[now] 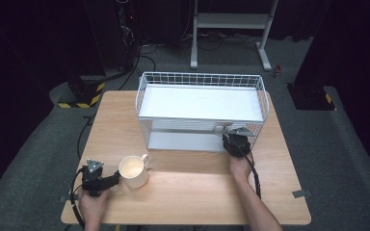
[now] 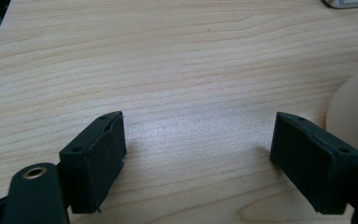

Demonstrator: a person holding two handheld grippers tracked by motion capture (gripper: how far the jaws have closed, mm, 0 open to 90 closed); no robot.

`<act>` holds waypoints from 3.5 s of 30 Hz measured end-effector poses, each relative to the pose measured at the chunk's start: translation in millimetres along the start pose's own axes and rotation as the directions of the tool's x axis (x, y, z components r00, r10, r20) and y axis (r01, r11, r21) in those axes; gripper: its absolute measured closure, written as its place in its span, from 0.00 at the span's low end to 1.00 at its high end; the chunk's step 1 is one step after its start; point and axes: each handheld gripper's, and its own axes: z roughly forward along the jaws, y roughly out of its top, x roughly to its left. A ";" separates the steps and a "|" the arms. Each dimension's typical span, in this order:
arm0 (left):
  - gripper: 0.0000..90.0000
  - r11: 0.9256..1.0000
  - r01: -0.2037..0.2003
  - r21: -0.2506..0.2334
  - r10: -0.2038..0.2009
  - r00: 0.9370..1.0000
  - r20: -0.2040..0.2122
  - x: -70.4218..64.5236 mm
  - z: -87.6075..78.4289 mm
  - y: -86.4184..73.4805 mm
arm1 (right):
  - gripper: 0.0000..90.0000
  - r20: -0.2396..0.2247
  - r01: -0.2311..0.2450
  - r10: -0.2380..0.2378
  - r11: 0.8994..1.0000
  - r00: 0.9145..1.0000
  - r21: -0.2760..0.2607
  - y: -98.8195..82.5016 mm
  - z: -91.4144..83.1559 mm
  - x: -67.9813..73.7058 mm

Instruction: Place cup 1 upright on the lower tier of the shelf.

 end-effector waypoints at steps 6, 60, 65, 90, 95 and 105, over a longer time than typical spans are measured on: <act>0.20 1.000 0.000 0.000 0.000 1.000 0.000 -0.1 0.0 0.0 | 0.66 0.019 0.057 -0.057 0.998 0.998 0.003 0.5 -7.7 2.5; 0.20 1.000 -0.001 0.001 0.001 1.000 -0.003 -0.5 0.0 0.0 | 0.44 -0.146 0.056 -0.059 0.998 0.988 -0.026 -21.3 -61.9 -9.8; 0.20 1.000 0.002 0.001 -0.002 1.000 -0.003 -0.8 0.1 -0.1 | 0.44 -0.149 0.048 -0.052 0.998 0.987 -0.029 -23.4 -66.9 -12.5; 0.20 1.000 0.003 0.000 -0.003 1.000 -0.005 -1.0 0.0 -0.2 | 0.43 -0.143 0.066 -0.071 0.997 0.987 -0.045 -36.3 -89.8 -21.3; 0.20 1.000 0.003 0.000 -0.003 1.000 -0.005 -1.1 0.0 -0.2 | 0.42 -0.144 0.067 -0.073 0.997 0.987 -0.047 -38.9 -94.2 -24.2; 0.20 1.000 0.005 0.000 -0.005 1.000 -0.006 -1.4 -0.1 -0.3 | 0.41 -0.147 0.047 -0.055 0.997 0.988 -0.055 -45.5 -104.2 -33.6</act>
